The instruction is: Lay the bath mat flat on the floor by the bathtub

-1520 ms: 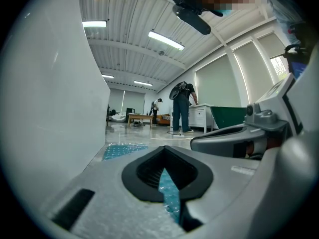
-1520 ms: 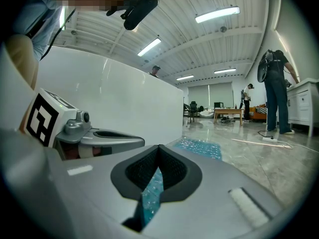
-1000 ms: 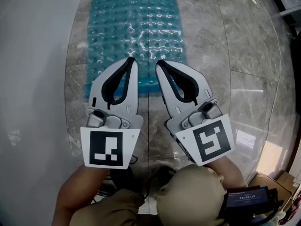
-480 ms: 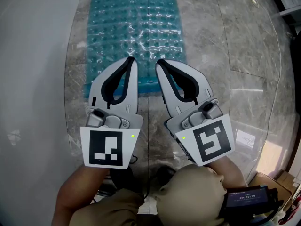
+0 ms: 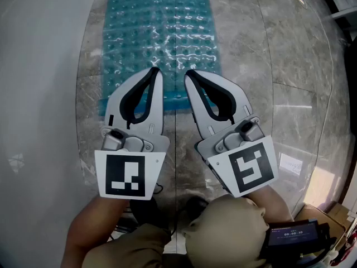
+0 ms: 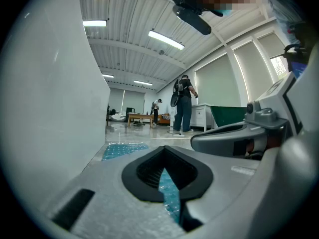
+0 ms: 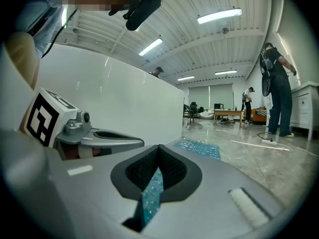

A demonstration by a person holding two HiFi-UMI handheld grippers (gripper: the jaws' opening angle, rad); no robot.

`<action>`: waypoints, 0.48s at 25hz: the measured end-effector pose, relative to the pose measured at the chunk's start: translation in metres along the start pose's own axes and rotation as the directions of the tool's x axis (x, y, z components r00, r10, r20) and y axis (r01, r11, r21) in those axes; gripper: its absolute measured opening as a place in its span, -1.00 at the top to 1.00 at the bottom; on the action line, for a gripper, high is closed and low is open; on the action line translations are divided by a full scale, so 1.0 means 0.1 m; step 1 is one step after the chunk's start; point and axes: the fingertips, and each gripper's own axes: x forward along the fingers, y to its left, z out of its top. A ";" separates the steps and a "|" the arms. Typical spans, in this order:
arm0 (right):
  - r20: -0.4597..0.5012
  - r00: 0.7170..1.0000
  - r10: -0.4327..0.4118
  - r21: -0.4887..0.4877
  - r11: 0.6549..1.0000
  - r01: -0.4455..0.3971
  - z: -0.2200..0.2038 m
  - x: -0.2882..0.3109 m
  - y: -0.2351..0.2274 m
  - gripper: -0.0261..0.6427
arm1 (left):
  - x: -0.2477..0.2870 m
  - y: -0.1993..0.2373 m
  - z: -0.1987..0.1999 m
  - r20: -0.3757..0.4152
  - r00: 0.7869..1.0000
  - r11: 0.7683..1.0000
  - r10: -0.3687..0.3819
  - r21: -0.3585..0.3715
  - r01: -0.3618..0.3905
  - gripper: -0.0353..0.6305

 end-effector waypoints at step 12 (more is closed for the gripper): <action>-0.002 1.000 -0.004 -0.002 1.000 0.004 0.00 0.00 -0.01 0.90 | 0.00 0.00 0.00 0.001 1.000 1.000 -0.001 0.002 0.001 0.87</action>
